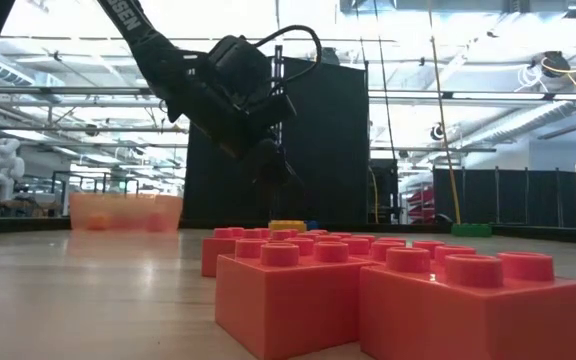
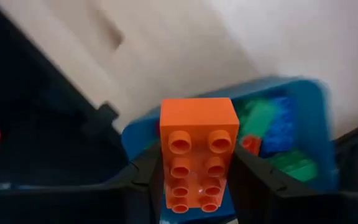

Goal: Sort blocks by size
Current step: Put the orange 8 stud game piece into the blue bin, then put the green 8 stud game piece into the blue bin

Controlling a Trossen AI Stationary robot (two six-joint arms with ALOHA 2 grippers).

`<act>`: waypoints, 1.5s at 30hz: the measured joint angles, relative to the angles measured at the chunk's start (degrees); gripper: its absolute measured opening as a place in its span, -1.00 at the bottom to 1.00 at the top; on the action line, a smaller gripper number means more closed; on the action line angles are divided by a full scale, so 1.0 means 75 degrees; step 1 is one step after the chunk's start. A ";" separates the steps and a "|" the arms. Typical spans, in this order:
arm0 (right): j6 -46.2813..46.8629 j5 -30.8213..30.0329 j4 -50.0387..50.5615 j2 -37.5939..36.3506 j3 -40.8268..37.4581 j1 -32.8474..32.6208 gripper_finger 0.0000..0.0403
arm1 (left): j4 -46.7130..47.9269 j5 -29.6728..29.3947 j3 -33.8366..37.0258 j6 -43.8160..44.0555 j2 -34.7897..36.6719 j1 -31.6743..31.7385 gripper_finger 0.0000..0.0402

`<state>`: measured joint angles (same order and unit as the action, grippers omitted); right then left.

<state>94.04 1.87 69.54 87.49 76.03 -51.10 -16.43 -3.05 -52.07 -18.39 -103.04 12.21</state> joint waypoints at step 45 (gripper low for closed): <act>0.1242 0.0865 0.1246 0.1184 0.0006 -0.0696 0.14 | -0.0342 0.0087 0.0000 0.0217 -0.0003 -0.0434 0.35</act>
<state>103.35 8.35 78.88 96.38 76.07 -56.32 -18.99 -2.39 -52.07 -16.77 -103.07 8.95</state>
